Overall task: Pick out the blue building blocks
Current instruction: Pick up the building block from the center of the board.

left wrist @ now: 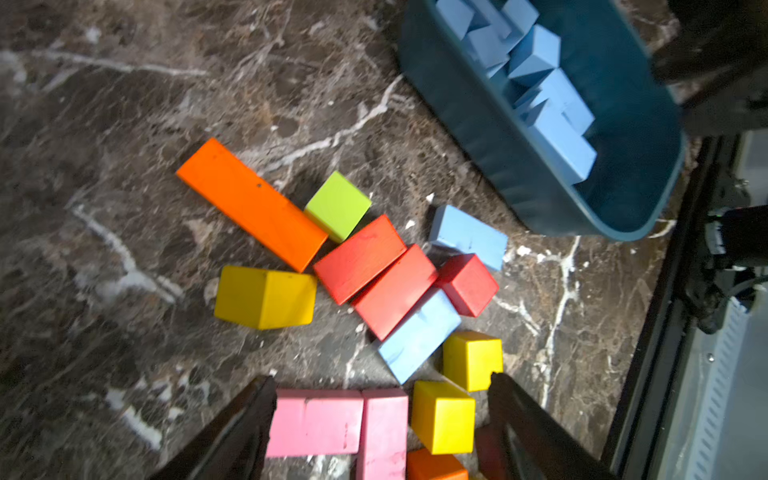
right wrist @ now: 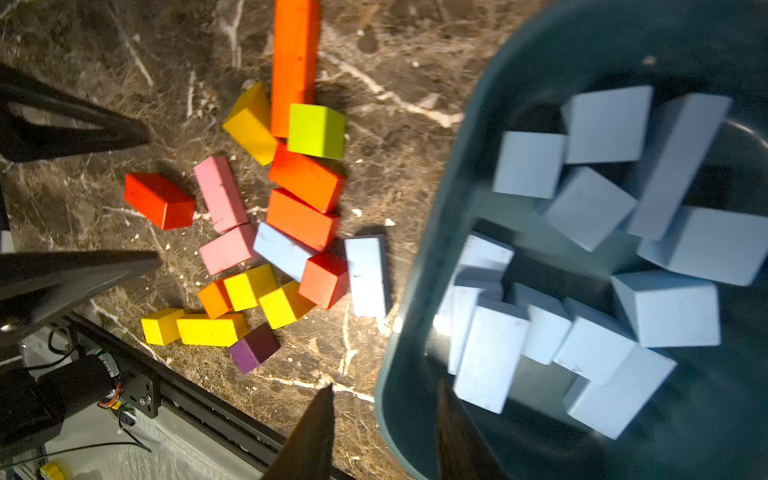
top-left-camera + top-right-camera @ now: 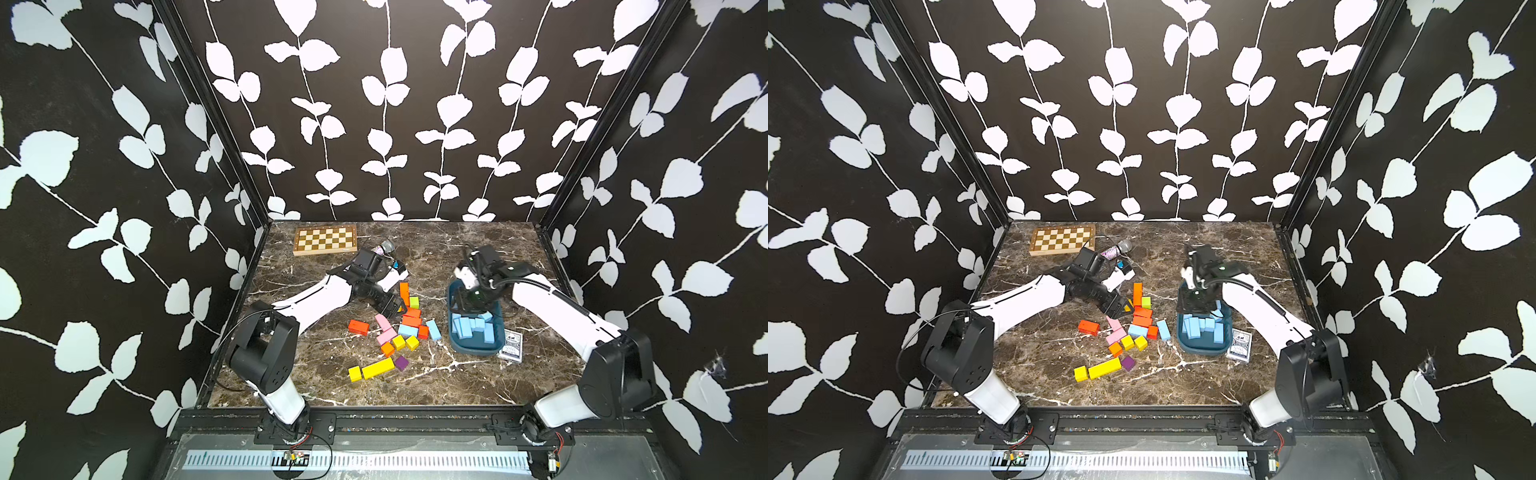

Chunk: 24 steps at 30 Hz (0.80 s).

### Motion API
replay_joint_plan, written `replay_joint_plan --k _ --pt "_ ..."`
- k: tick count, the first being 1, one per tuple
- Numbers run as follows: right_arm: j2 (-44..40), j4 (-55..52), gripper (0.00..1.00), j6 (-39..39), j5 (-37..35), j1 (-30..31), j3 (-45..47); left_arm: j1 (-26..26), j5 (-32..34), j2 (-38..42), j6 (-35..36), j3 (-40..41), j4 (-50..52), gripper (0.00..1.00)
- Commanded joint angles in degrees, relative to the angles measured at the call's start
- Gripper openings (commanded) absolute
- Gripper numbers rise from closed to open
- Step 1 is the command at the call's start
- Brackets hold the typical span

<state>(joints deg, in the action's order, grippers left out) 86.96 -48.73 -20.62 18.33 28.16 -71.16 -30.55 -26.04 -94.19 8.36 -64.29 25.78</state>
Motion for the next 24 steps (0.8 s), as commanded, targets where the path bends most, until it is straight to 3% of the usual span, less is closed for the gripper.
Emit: replay_joint_plan --k 1,8,15,24 --pt "4.2 -2.2 0.39 -1.2 -3.0 4.3 -3.6 3.7 4.6 4.1 -2.4 2.2 0.1 0.83" --pt "16.1 -1.0 0.41 -2.7 -2.4 13.0 -12.1 10.5 5.4 6.6 -5.9 5.4 -1.3 0.85" --pt "26.1 -2.1 0.42 0.7 -5.0 17.9 -17.9 11.1 4.9 7.2 -6.1 6.0 -2.0 0.85" --pt "30.7 -4.4 0.43 7.3 -8.8 19.0 -21.0 11.2 4.8 7.5 -5.7 6.2 -2.2 0.85"
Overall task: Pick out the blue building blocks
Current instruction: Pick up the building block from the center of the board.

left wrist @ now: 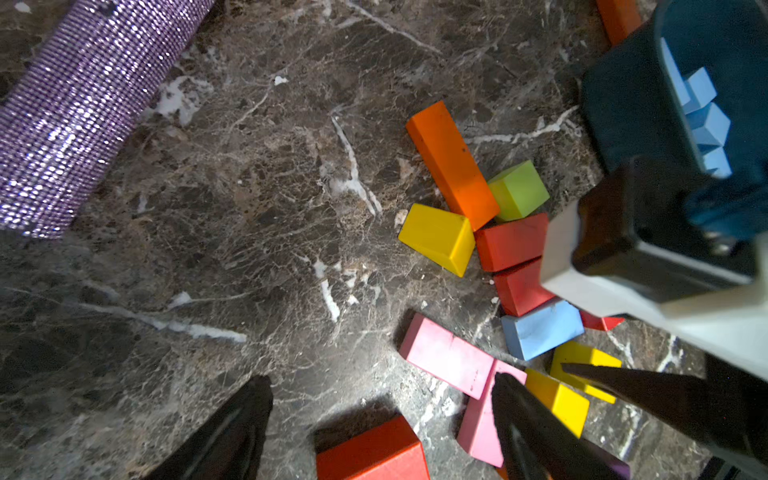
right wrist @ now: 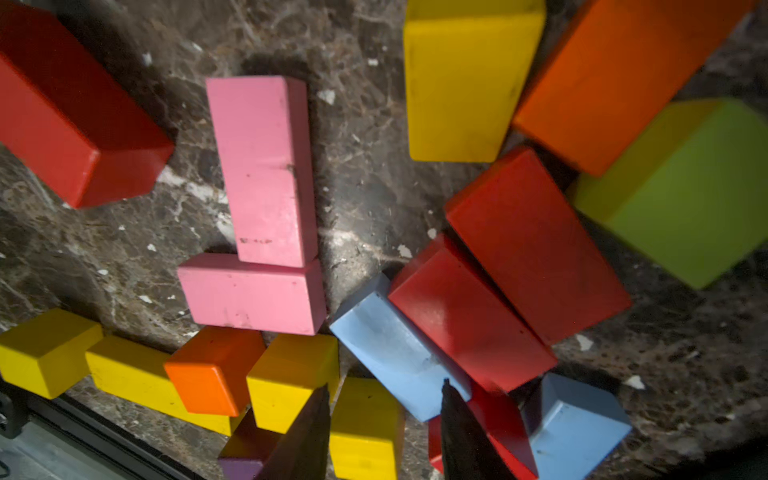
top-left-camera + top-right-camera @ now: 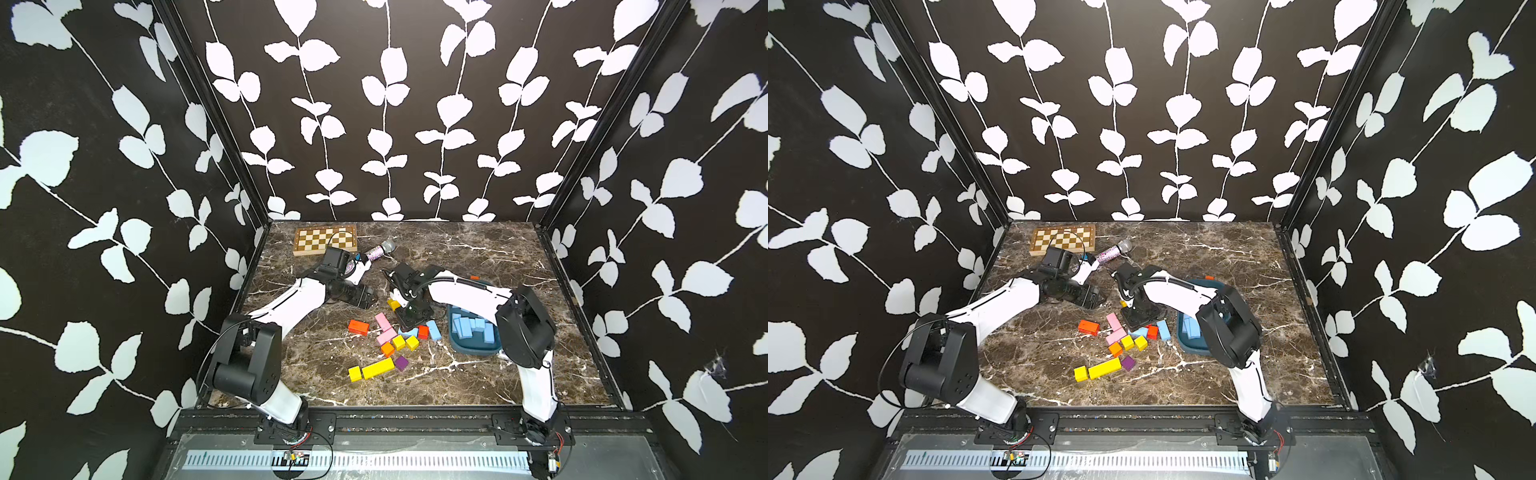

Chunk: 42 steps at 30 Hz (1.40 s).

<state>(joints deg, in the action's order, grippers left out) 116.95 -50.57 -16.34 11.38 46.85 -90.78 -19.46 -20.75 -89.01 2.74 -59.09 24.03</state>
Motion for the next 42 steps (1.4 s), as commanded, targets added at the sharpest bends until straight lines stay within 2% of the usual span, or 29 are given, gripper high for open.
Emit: replay_joint_plan --k 1,11,18,30,36,42 --pt "0.9 -2.5 0.43 3.3 -1.8 0.3 -1.3 0.2 -0.5 2.4 0.0 0.9 -0.5 0.85" --pt "1.0 -1.2 0.40 3.9 0.7 1.0 0.8 0.3 -0.5 2.6 0.4 1.1 -0.5 0.85" --pt "2.5 -0.9 0.40 4.2 -0.6 1.2 1.7 0.3 -0.4 2.9 0.6 1.3 -0.7 0.85" --pt "2.9 0.9 0.42 3.4 -8.0 2.5 2.8 0.9 -0.1 3.6 1.0 2.0 -0.8 0.85" --pt "2.6 2.2 0.43 3.5 -9.0 2.5 2.7 1.3 -0.1 3.8 0.9 2.1 -0.8 0.85" --pt "2.3 2.1 0.39 4.9 -1.7 2.6 5.2 1.6 -0.2 4.0 0.9 2.2 -0.8 0.85"
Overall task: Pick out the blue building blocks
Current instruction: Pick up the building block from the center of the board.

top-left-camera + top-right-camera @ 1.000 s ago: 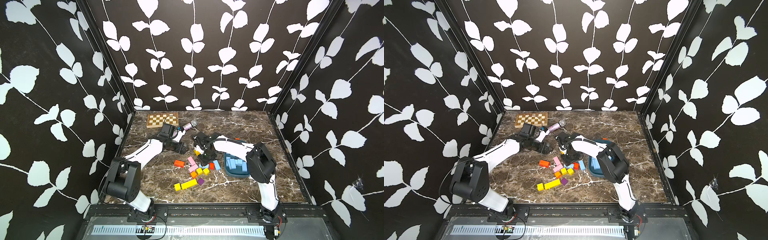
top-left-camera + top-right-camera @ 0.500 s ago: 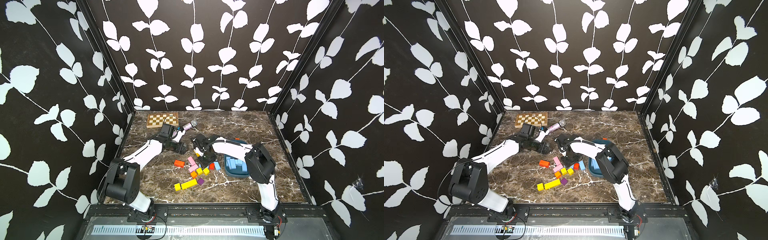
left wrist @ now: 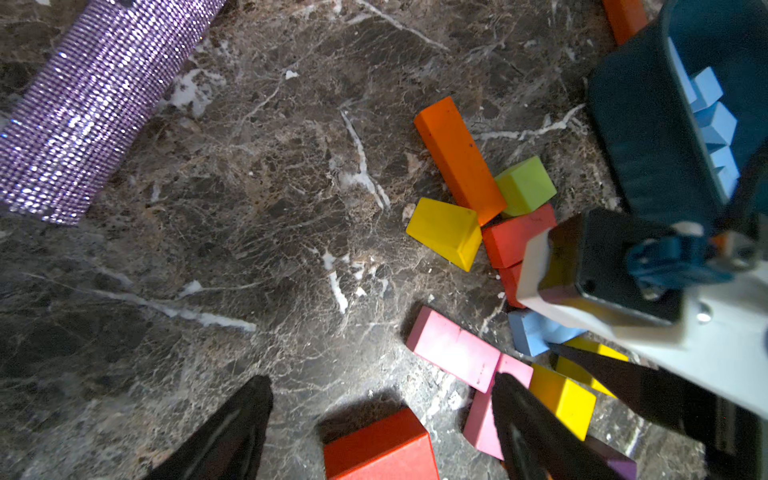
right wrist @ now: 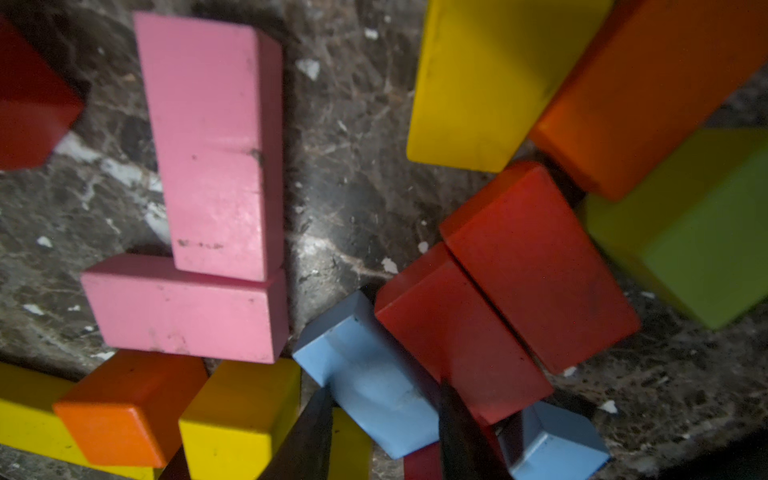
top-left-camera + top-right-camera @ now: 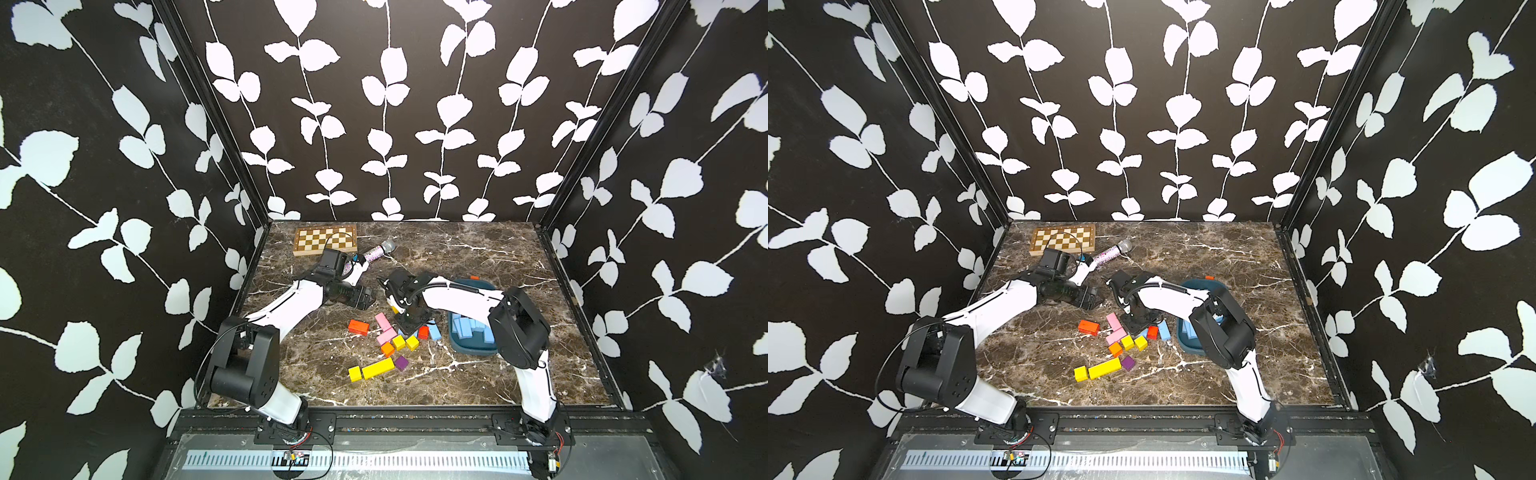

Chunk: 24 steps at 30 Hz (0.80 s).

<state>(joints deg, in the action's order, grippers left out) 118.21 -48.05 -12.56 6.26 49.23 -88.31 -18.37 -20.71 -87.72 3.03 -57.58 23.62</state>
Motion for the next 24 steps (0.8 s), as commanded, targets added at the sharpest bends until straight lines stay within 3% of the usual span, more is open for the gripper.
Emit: replay_joint_plan --k 1,8,12,15,20,24 --pt "0.7 -0.5 0.38 1.3 4.1 0.2 3.4 0.6 -0.2 2.7 0.7 0.8 -0.4 0.85" --pt "-1.0 -0.6 0.38 1.4 0.2 0.3 6.0 0.9 -0.3 2.6 0.5 0.9 -0.7 0.85" --pt "-0.3 0.3 0.20 -0.3 -2.3 0.2 4.4 0.9 -0.3 2.6 0.3 0.8 -0.6 0.85" --pt "-2.3 1.6 0.12 -0.9 -2.5 0.1 4.0 0.9 -0.7 2.7 0.7 0.9 -0.6 0.84" --pt "-8.9 2.0 0.07 -2.5 -1.4 -1.6 3.8 0.9 -2.7 2.5 0.3 1.0 -1.1 0.84" --pt "-17.3 3.0 0.06 -5.1 1.5 -7.8 7.2 0.5 -5.5 1.8 -1.5 1.2 -2.2 0.83"
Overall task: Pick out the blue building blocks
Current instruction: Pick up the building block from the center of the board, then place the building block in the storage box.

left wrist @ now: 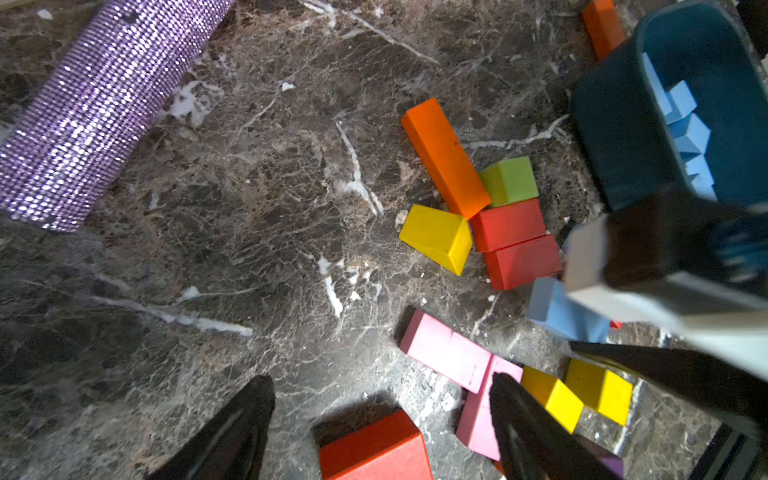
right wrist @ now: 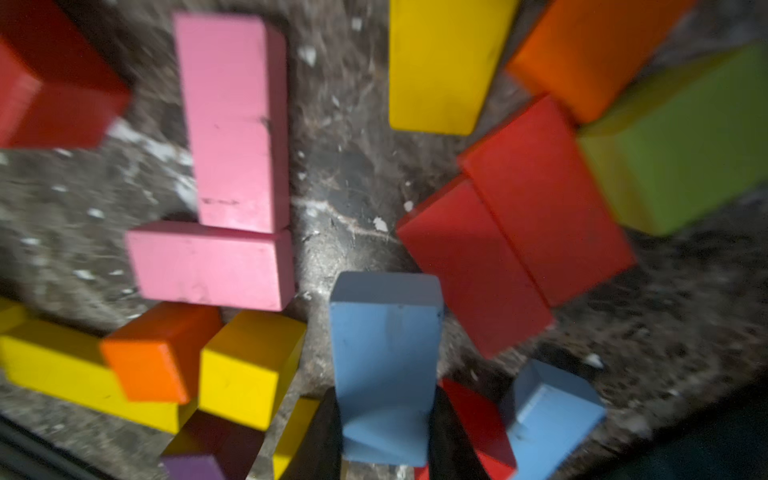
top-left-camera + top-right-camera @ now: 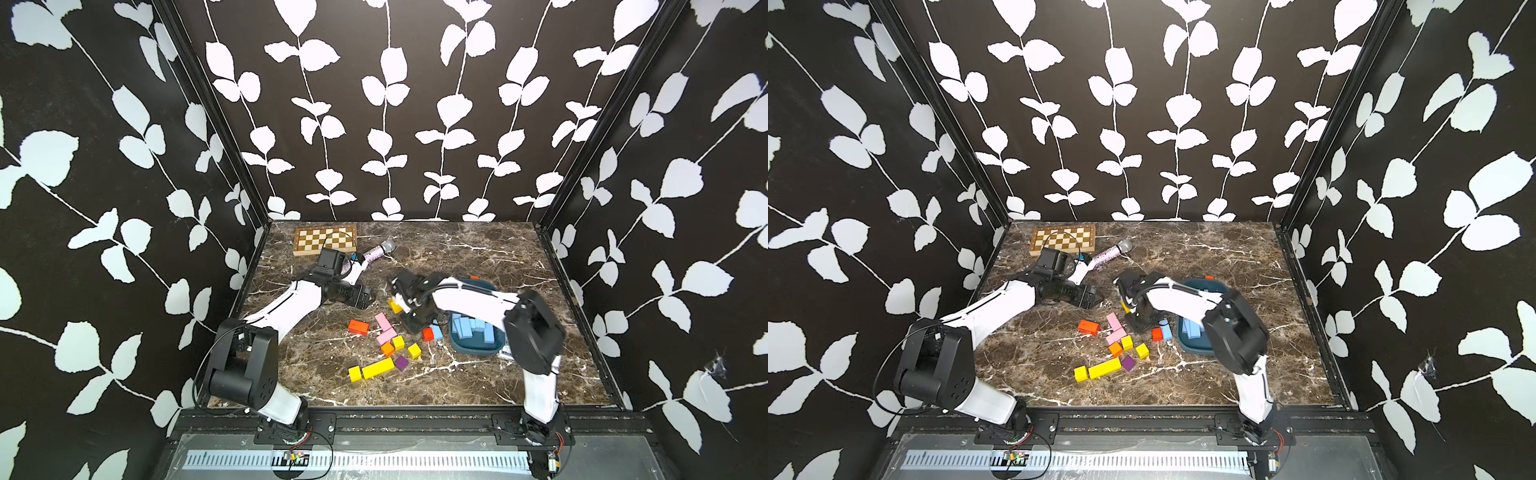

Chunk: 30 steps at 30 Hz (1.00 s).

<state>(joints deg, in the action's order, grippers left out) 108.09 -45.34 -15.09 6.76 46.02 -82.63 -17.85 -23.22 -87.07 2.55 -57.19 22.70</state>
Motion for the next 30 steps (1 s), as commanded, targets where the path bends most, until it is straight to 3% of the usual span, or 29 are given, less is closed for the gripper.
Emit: replay_joint_plan --k 1,7,10,16,23,30 --pt "-9.0 0.2 0.06 -2.9 1.4 -6.3 2.6 -0.4 -3.3 0.9 -1.2 0.7 -1.4 0.83" --pt "-15.3 -6.9 0.05 -4.2 -0.3 -19.1 8.8 -5.4 -5.1 0.1 -0.4 0.1 -1.9 0.83" --pt "-15.9 -11.5 0.04 -3.9 -1.5 -22.6 11.5 -7.4 -5.7 -0.2 0.0 0.0 -1.9 0.83" --pt "-20.2 -14.0 0.04 -6.4 -2.5 -26.3 18.0 -7.7 -5.7 -0.3 -0.4 0.3 -2.1 0.83" --pt "-22.7 -15.4 0.07 -8.3 -3.9 -26.6 23.2 -7.7 -5.5 -0.1 0.1 0.7 -1.9 0.83" --pt "-21.0 -13.9 0.10 -6.5 -5.8 -27.2 21.6 -7.6 -5.4 -0.5 -0.1 0.8 -2.0 0.83"
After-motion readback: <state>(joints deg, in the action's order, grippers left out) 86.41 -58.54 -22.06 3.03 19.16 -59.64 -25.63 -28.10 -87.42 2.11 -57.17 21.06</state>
